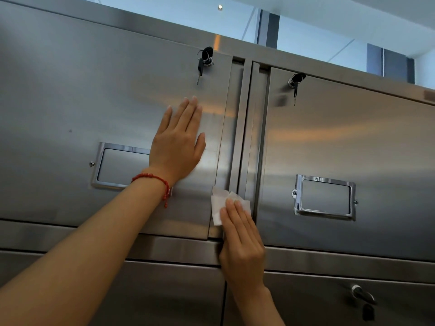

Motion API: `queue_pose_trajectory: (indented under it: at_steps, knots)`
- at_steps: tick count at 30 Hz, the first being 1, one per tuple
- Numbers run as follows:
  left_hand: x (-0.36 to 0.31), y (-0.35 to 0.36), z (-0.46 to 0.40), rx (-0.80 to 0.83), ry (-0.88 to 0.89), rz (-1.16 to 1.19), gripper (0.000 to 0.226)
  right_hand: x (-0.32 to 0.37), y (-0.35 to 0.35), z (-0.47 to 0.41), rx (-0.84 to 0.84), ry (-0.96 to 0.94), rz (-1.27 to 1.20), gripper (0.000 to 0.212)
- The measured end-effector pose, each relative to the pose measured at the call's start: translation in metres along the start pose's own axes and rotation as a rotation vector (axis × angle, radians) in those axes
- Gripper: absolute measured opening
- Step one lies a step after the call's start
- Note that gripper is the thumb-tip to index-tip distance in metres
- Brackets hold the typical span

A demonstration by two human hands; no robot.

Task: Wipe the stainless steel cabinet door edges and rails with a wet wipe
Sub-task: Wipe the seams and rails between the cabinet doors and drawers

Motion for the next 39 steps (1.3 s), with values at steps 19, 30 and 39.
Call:
queue_pose_trajectory:
  at_steps: [19, 30, 39]
  knots:
    - [-0.001, -0.002, 0.000, 0.023, 0.000, 0.016, 0.057, 0.000, -0.005, 0.012, 0.021, -0.011, 0.005, 0.053]
    - [-0.001, -0.002, 0.000, 0.012, -0.003, 0.020, 0.059, 0.000, -0.004, 0.018, 0.018, -0.012, -0.010, 0.055]
    - [-0.001, -0.001, 0.000, 0.021, 0.002, 0.007, 0.057, 0.001, -0.003, 0.008, 0.000, 0.005, -0.003, 0.051]
Point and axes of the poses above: each hand's wrist, its own z-axis away from the middle knuckle, its own y-axis out of the palm, x = y × z, the point moved 1 cm from there along -z, towards the middle knuckle, and after that the axes turned 4 degrees about y, right-handed, at the moved point
